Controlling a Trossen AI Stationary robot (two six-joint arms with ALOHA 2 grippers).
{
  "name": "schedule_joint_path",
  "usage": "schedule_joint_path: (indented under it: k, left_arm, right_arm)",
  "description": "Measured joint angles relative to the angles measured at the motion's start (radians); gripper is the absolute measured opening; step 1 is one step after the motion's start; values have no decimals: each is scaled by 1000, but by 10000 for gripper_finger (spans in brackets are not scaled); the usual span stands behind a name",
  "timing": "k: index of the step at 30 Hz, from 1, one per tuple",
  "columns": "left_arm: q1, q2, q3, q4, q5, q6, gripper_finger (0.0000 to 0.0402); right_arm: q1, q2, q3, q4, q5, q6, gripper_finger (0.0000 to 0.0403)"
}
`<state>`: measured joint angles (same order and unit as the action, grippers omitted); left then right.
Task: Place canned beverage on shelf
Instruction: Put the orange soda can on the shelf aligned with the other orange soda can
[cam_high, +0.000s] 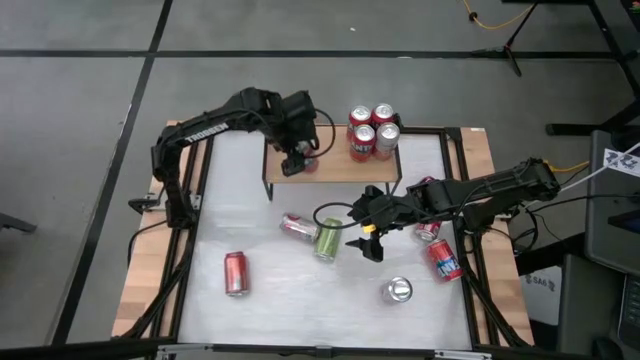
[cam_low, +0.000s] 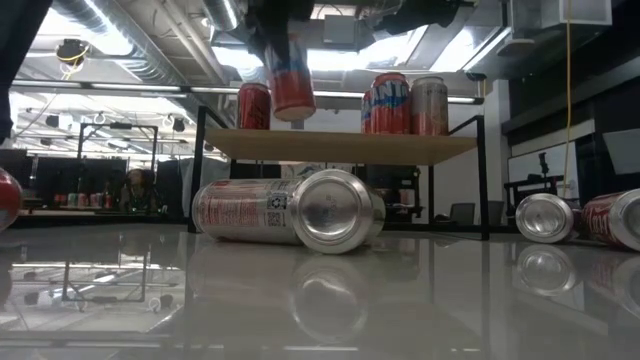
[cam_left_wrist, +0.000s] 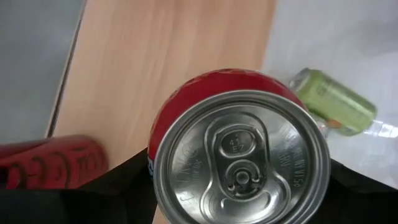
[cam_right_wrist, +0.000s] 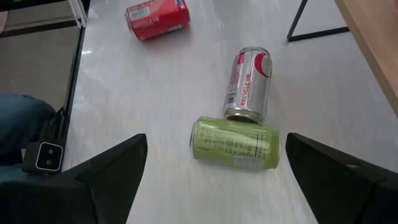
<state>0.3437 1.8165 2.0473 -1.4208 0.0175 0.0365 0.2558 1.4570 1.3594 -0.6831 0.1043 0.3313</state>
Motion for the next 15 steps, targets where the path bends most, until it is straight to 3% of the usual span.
schedule_joint_path:
  k: [15]
  left_arm:
    - [31,25,-19,-26,-7,22,292]
  right_arm:
    - [-1,0,0,0,0,0,372]
